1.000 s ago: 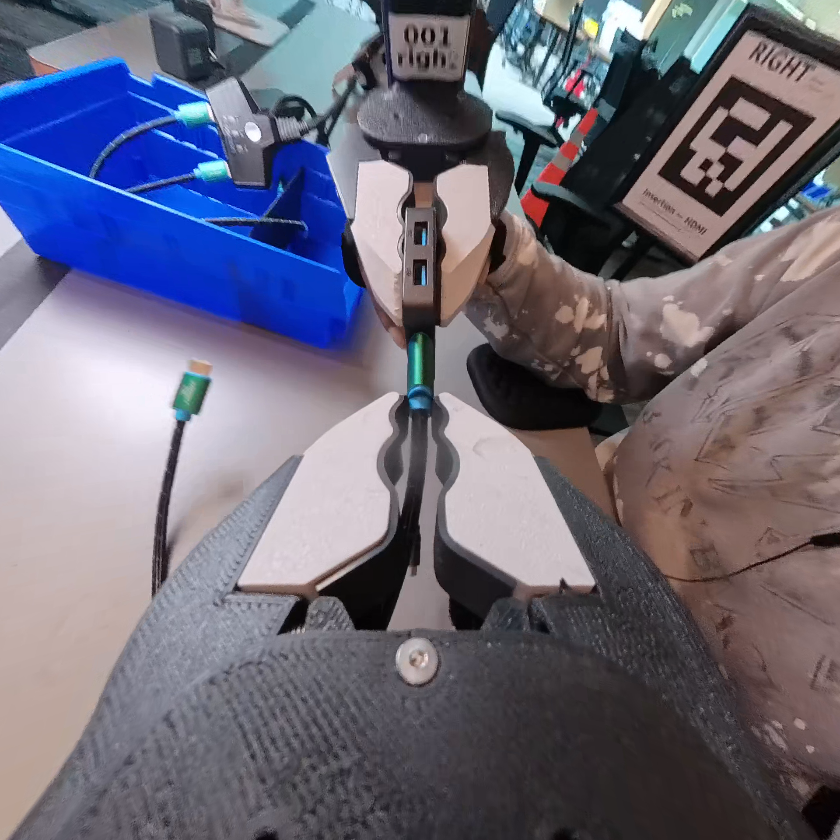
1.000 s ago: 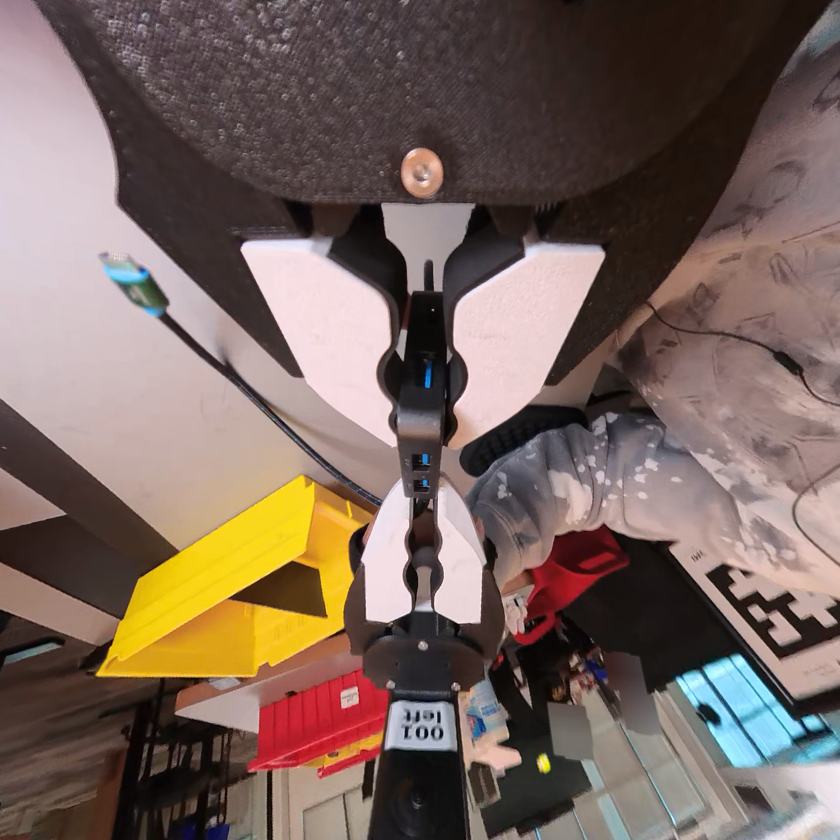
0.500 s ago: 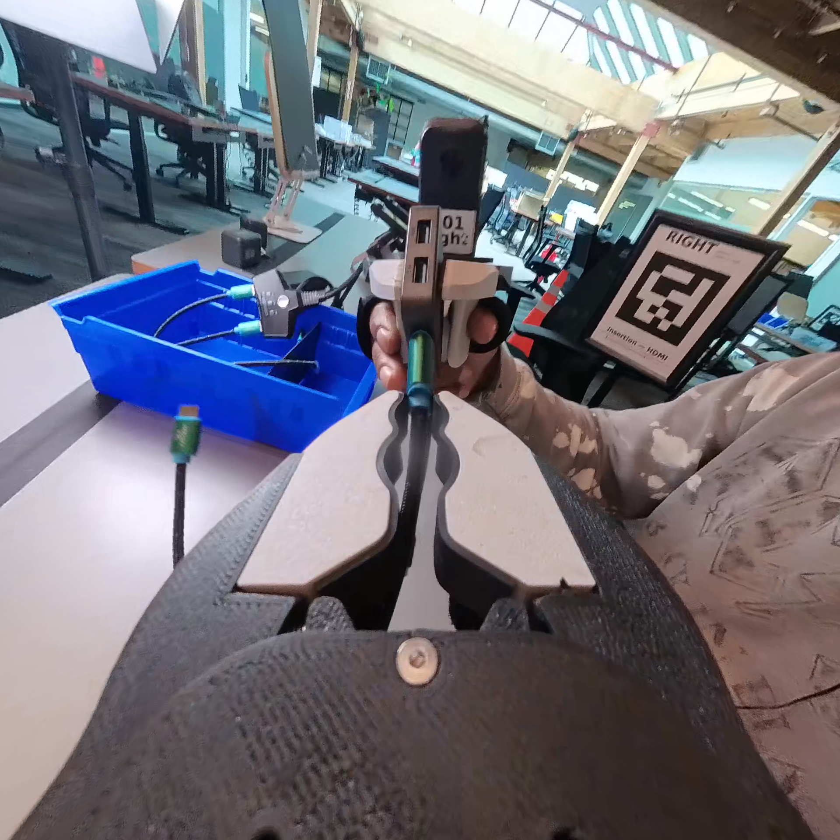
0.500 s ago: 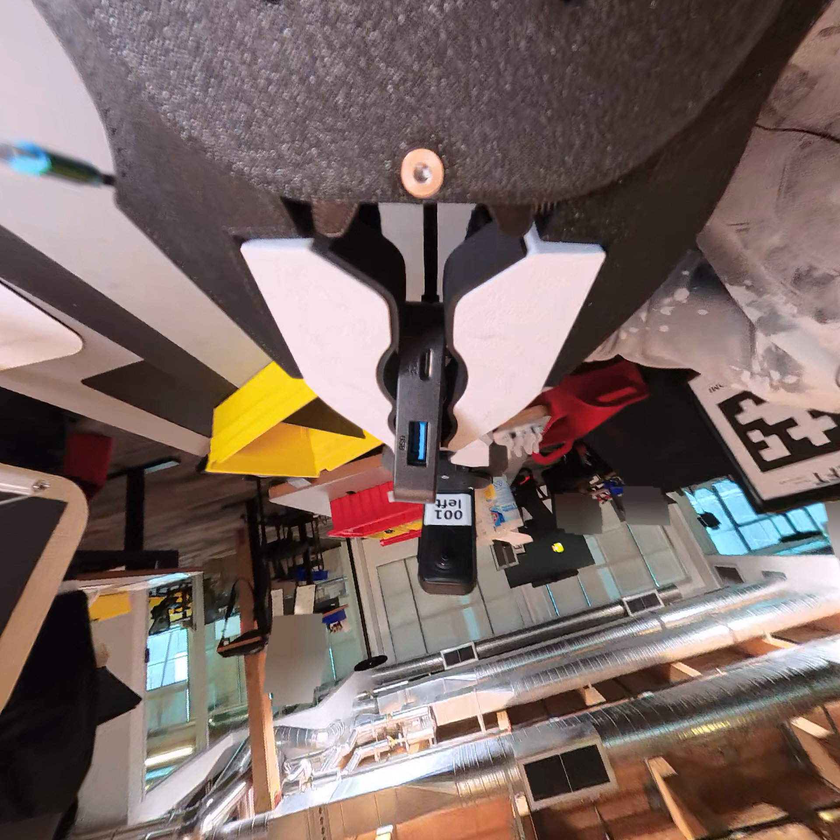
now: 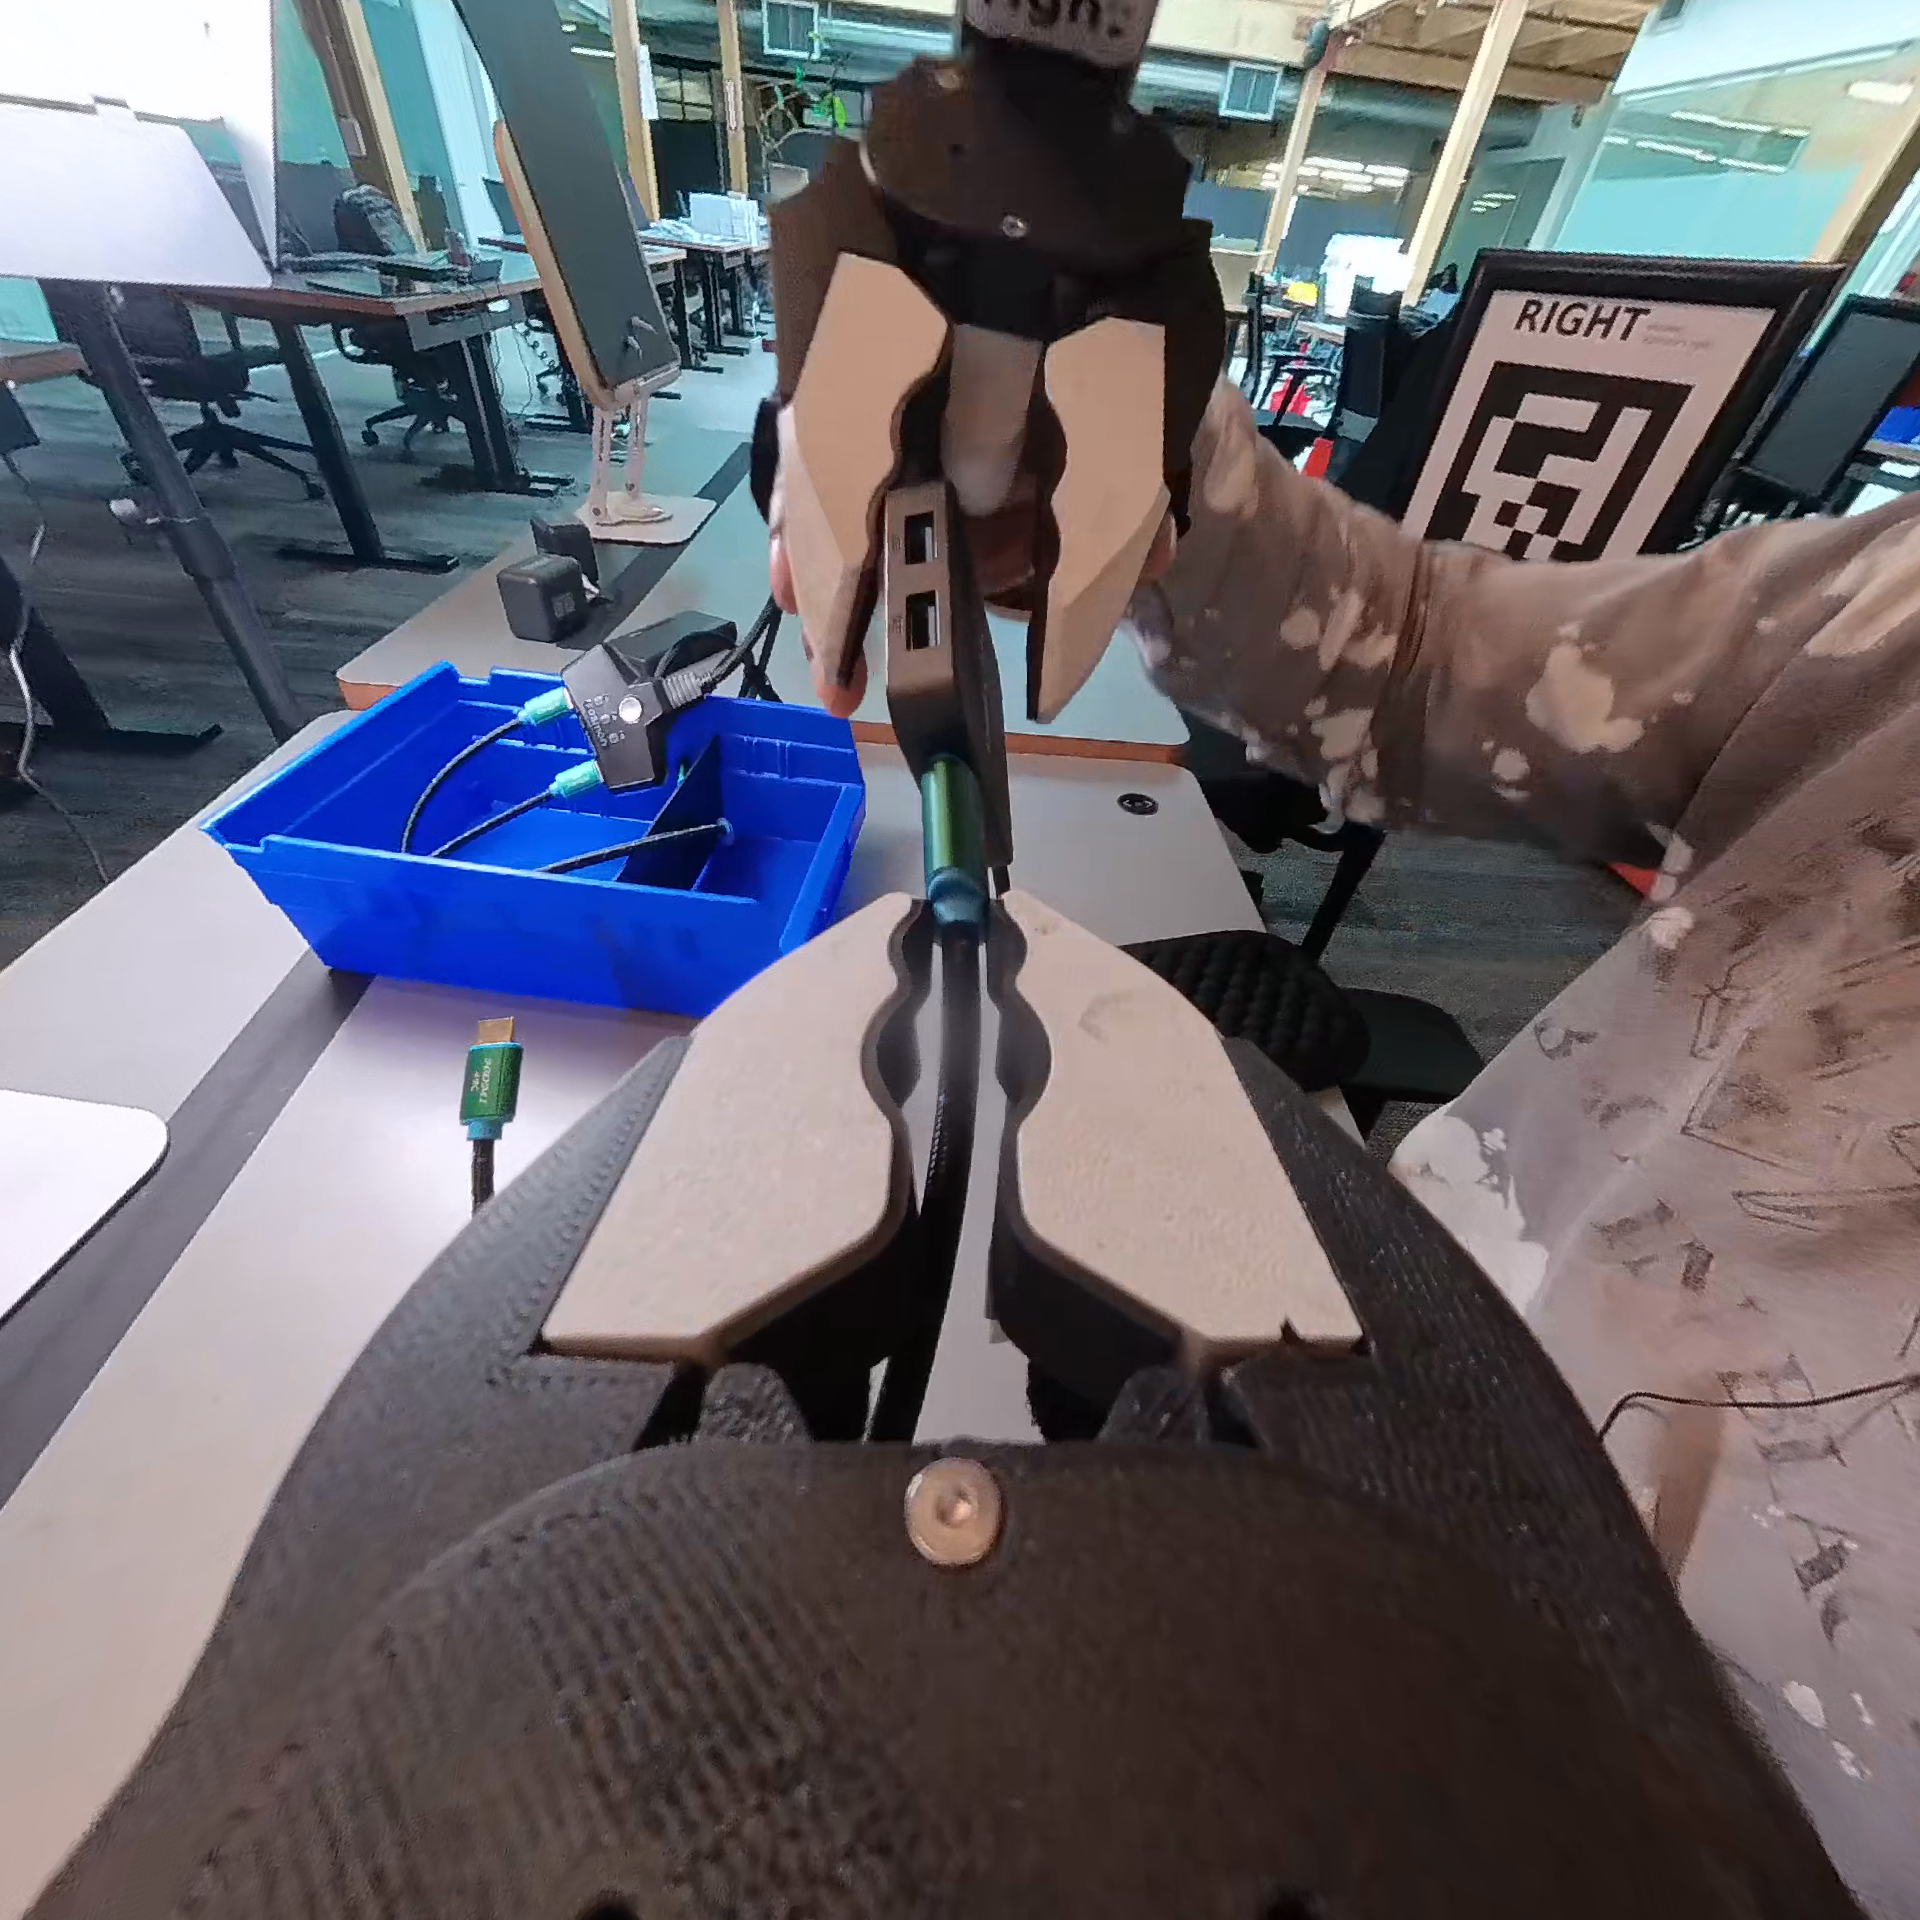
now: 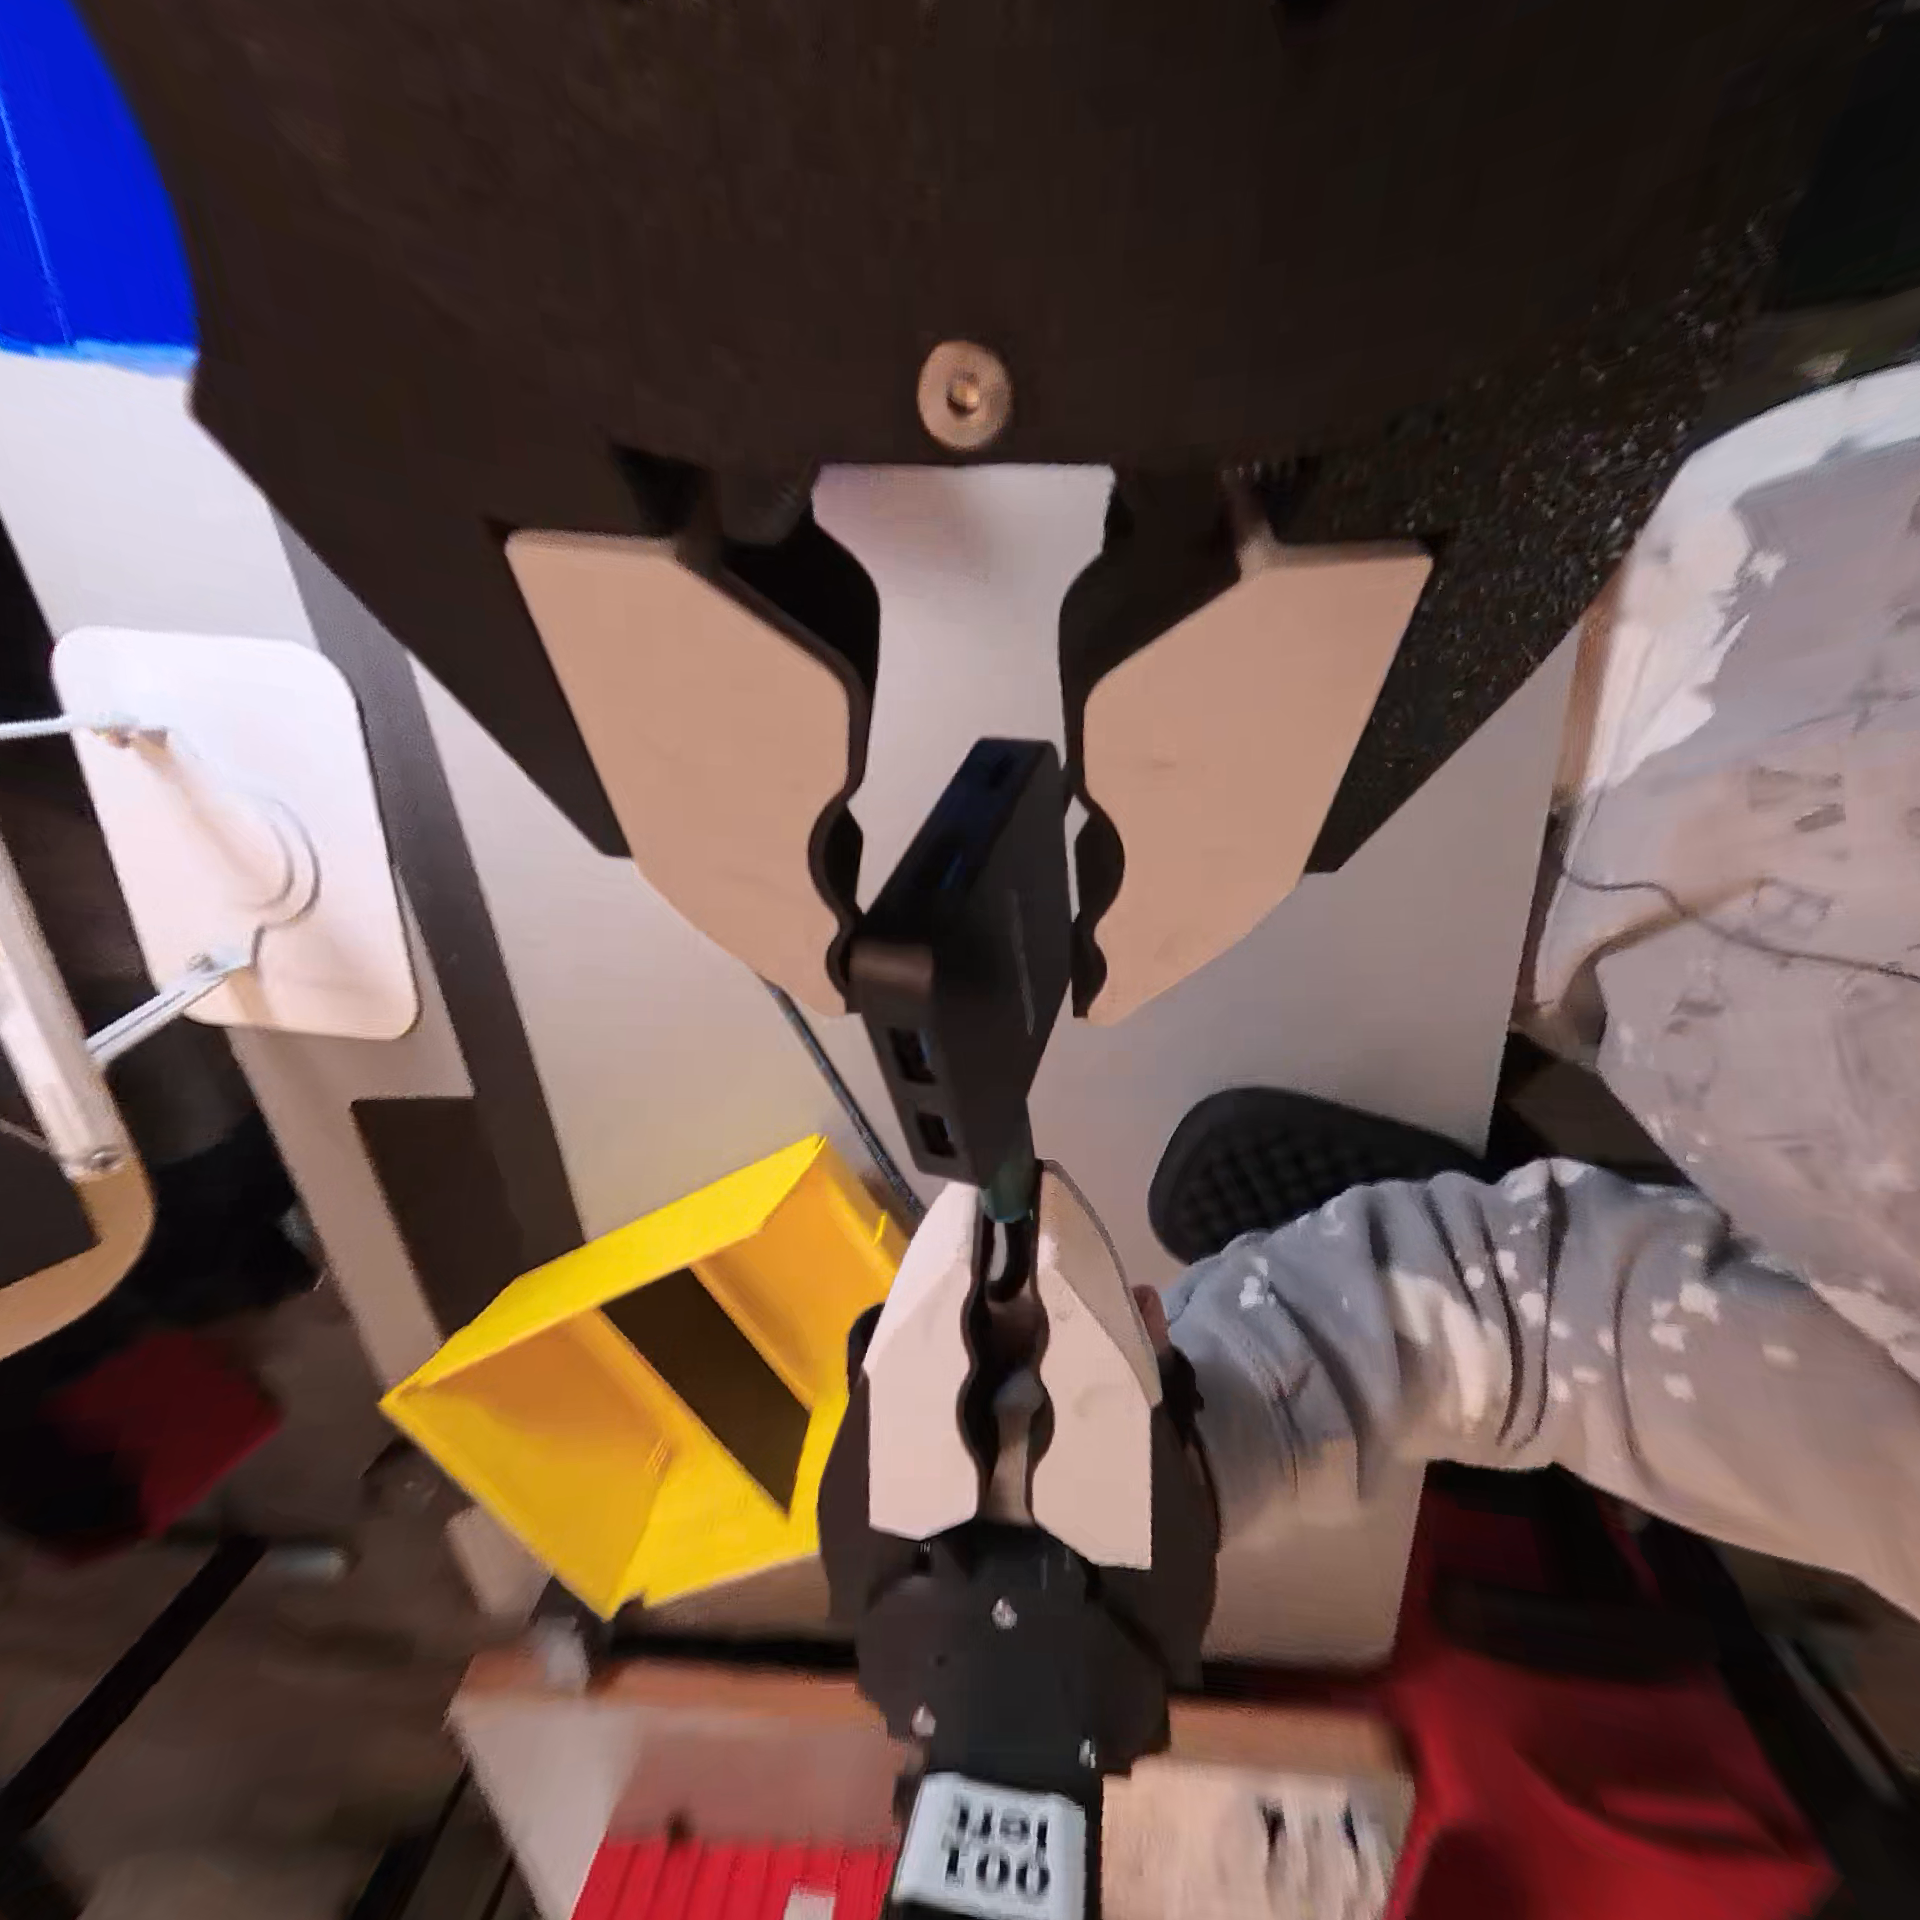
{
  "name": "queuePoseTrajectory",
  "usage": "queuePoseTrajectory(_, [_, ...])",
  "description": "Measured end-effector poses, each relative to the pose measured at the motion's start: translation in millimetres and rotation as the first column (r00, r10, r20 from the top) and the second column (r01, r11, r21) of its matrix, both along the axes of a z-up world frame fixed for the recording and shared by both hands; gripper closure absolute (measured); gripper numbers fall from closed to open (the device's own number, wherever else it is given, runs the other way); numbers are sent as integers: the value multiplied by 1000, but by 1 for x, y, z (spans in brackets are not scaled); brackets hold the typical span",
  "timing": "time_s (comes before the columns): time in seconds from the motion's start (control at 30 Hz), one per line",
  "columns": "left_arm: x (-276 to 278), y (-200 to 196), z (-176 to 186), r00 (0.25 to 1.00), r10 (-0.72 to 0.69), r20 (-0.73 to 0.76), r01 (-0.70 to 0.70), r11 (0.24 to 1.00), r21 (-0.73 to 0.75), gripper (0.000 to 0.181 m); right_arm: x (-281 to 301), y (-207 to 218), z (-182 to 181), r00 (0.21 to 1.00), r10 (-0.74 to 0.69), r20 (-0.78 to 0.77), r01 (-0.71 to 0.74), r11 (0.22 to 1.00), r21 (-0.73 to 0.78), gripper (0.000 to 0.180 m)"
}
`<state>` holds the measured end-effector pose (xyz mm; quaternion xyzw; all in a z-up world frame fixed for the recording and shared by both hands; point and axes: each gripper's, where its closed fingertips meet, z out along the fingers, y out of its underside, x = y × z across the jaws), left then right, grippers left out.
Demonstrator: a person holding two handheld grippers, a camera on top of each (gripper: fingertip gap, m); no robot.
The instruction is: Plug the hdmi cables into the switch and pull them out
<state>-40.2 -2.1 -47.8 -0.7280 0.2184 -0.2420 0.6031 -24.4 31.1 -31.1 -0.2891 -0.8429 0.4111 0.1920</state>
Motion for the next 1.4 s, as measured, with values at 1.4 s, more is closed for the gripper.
queuePoseTrajectory(1.4, [25, -23, 23, 995, -9, -100, 19, 994, 107, 170, 32, -23, 6, 969, -1, 248, -75, 951, 300, 166])
